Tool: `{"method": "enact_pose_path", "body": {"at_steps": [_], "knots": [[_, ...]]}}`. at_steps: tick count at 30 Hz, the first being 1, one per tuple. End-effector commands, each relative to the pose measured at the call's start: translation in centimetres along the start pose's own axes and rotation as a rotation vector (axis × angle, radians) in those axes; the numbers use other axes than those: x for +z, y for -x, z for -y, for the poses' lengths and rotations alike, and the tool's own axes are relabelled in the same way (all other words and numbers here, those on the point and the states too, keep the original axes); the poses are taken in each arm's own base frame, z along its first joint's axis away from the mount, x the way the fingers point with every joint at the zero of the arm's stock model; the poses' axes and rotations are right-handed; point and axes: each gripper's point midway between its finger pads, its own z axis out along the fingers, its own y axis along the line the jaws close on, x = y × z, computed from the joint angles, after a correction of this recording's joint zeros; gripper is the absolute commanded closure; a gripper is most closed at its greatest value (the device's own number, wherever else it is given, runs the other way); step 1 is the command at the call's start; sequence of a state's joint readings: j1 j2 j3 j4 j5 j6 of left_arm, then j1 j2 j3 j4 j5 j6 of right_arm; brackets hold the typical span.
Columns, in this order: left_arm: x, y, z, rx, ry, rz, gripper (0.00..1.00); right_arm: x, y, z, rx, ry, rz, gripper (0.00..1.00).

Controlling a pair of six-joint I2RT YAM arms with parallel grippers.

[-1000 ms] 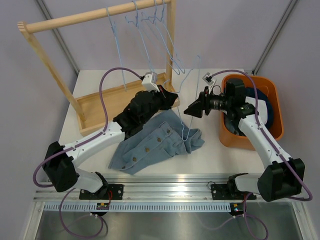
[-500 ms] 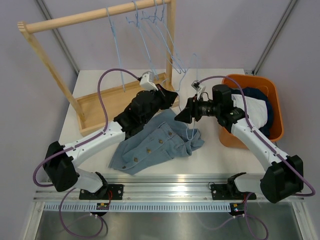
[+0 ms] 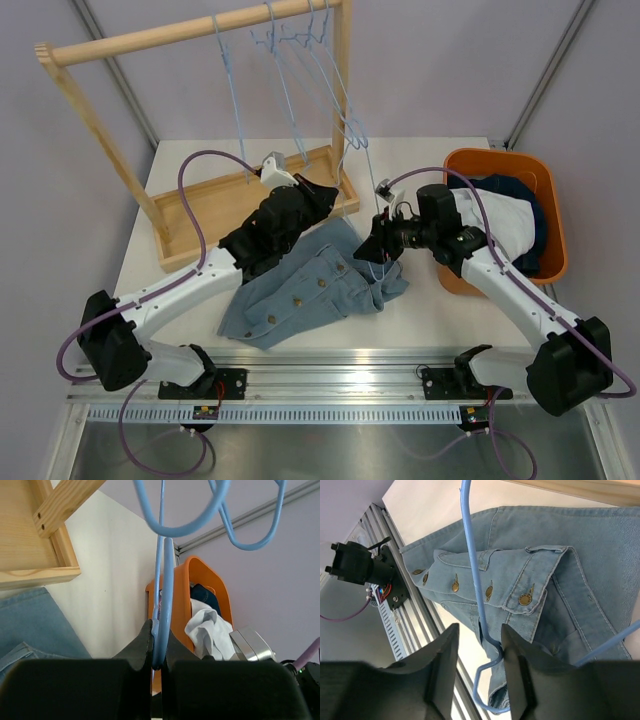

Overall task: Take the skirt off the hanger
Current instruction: Place the hanger at the clothesline.

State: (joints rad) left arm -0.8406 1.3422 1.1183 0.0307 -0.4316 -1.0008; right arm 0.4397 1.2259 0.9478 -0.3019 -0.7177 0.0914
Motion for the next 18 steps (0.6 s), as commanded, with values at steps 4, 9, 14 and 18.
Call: {"method": "enact_pose_path", "body": {"at_steps": [4,9,14,18], "knots": [[-0.6,2.2,0.0,-0.129,0.042,0.09,1.0,0.5,0.3,-0.7,-0.056,0.035,-0.007,0.67],[-0.7,1.9,-0.4,-0.155,0.05,0.089,1.0,1.0,0.7,-0.7,-0.075,0.059,-0.032,0.92],[-1.3,2.0,-0.9,-0.164,0.053,0.091,1.0,0.4,0.0,-2.0,-0.132,0.146,-0.117,1.0],[-2.3,1.0,-2.7,-0.161,0.058,0.068,1.0,-0.1,-0.5,-3.0,-0.179,0.217,-0.157,1.0]]}}
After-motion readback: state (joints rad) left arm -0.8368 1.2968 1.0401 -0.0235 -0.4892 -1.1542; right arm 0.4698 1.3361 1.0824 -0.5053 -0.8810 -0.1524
